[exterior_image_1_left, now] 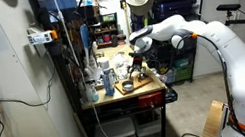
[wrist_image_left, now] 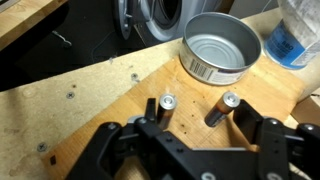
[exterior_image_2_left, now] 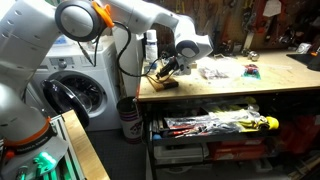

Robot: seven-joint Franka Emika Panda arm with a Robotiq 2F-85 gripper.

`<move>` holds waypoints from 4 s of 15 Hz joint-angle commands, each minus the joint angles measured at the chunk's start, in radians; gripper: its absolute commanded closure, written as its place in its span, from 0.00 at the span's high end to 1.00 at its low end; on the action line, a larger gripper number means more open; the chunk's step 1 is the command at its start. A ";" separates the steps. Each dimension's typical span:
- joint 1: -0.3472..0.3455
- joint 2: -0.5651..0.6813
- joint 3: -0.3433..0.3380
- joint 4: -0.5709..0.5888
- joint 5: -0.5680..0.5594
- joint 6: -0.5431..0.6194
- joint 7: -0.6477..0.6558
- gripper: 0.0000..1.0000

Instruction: Put the white can on the wooden boar, then put the batteries in the can

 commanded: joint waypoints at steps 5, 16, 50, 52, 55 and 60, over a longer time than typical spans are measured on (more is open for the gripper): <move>-0.010 0.034 -0.001 0.050 0.009 -0.054 0.019 0.79; -0.012 0.046 -0.001 0.069 0.006 -0.062 0.023 0.67; -0.043 -0.027 0.001 0.124 -0.086 -0.024 -0.376 1.00; -0.052 -0.041 0.010 0.120 -0.116 -0.022 -0.477 1.00; -0.048 -0.051 0.002 0.100 -0.134 -0.022 -0.588 1.00; -0.036 -0.054 0.000 0.055 -0.139 0.002 -0.666 1.00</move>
